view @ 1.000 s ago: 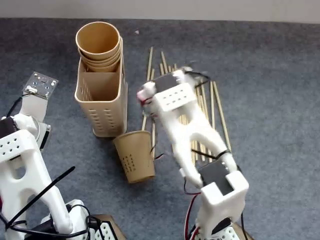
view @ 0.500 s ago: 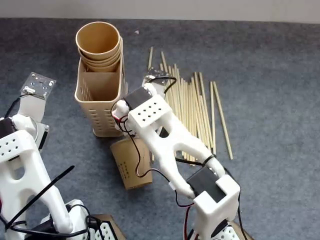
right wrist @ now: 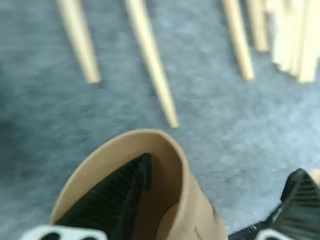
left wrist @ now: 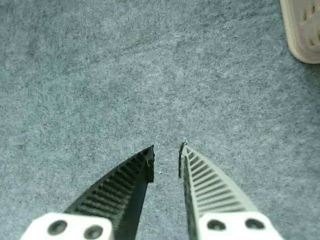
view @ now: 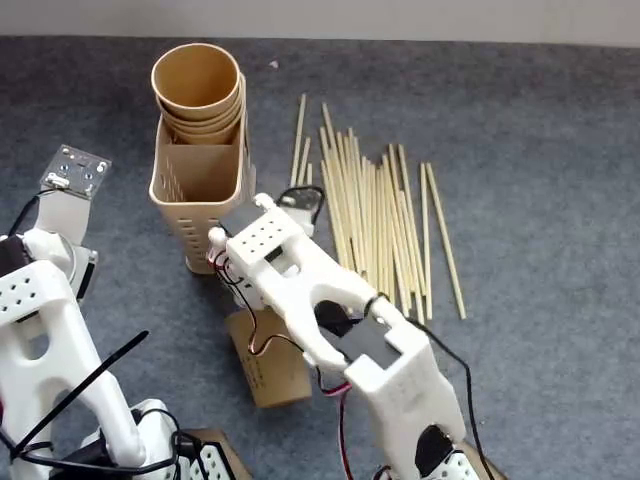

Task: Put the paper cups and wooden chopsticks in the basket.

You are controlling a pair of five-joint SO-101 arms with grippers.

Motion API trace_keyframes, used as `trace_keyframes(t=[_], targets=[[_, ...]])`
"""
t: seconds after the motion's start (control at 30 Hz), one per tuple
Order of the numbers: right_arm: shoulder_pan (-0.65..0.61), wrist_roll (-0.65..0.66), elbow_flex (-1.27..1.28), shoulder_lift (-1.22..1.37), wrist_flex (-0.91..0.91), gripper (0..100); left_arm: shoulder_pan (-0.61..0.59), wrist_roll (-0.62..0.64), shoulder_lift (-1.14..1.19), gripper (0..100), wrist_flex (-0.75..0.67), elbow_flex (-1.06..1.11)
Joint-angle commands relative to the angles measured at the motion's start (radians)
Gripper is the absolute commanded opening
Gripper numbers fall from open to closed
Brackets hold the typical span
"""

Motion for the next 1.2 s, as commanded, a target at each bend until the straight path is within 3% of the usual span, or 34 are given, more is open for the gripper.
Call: trace_keyframes(t=[0.0, 0.1, 0.13, 0.17, 0.33, 0.53, 0.8, 0.93, 1.0, 1.1, 1.17], targets=[[0.056, -0.020, -0.016, 0.025, 0.053, 29.8, -0.002, 0.008, -0.024, 11, -0.014, -0.007], [0.105, -0.018, -0.016, 0.053, 0.050, 2.4, -0.002, 0.008, -0.024, 11, -0.014, -0.005], [0.120, -0.017, -0.018, 0.056, 0.051, 0.0, -0.004, 0.008, -0.024, 11, -0.014, -0.005], [0.127, 0.005, -0.018, 0.056, 0.058, 3.2, -0.004, 0.008, -0.024, 11, -0.014, -0.005], [0.160, 0.063, -0.059, 0.050, 0.056, 0.4, -0.005, 0.008, -0.024, 11, -0.014, -0.005], [0.259, 0.068, -0.338, 0.050, 0.101, 0.3, -0.008, 0.008, -0.024, 11, -0.014, -0.005], [0.380, 0.302, -0.697, -0.154, 0.099, 0.3, -0.002, 0.008, -0.024, 11, -0.014, -0.008], [0.441, 0.338, -0.736, -0.277, 0.099, 0.3, -0.002, 0.008, -0.024, 11, -0.014, -0.010], [0.489, 0.450, -0.737, -0.311, 0.097, 0.4, -0.002, 0.008, -0.024, 11, -0.014, -0.007], [0.570, 0.789, -0.745, -0.331, 0.074, 0.4, -0.002, 0.008, -0.024, 11, -0.014, -0.004], [0.579, 0.939, -0.746, -0.346, -0.036, 0.4, -0.002, 0.008, -0.021, 11, -0.014, -0.002]])
